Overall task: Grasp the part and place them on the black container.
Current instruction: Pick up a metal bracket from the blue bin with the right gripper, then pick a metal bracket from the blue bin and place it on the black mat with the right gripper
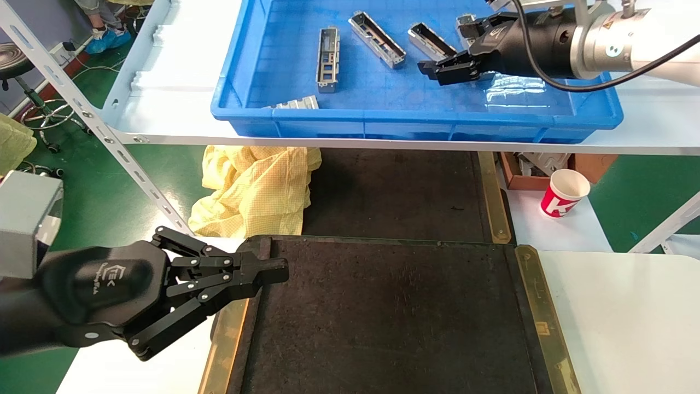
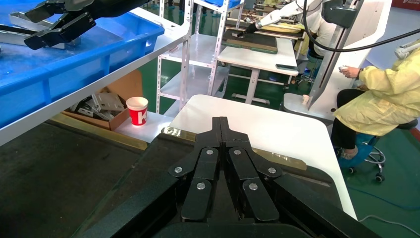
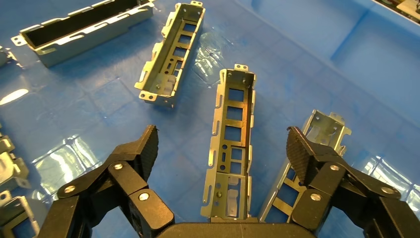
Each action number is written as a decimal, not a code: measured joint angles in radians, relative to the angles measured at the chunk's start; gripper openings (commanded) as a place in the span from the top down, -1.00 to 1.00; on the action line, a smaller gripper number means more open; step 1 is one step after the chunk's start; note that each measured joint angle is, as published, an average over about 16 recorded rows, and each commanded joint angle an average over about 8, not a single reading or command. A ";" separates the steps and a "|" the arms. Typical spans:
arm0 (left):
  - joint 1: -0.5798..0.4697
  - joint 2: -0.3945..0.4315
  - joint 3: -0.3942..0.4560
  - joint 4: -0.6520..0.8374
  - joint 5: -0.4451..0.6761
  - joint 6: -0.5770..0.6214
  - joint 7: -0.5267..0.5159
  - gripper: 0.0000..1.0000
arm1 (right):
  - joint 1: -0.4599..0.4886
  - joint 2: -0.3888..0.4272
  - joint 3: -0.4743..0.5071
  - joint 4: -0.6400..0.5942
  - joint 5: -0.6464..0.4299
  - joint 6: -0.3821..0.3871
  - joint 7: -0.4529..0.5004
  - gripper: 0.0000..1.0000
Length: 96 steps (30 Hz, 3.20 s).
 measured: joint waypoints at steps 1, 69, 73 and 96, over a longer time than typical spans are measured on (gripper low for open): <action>0.000 0.000 0.000 0.000 0.000 0.000 0.000 1.00 | -0.002 -0.002 0.001 -0.001 0.001 0.004 -0.001 1.00; 0.000 0.000 0.000 0.000 0.000 0.000 0.000 -1.00 | 0.078 0.233 -0.023 0.163 0.068 -0.635 -0.092 1.00; 0.000 0.000 0.000 0.000 0.000 0.000 0.000 -1.00 | 0.032 0.278 -0.058 0.271 0.131 -0.643 -0.063 1.00; 0.000 0.000 0.000 0.000 0.000 0.000 0.000 -1.00 | -0.164 0.427 -0.371 0.753 0.562 -0.625 0.103 1.00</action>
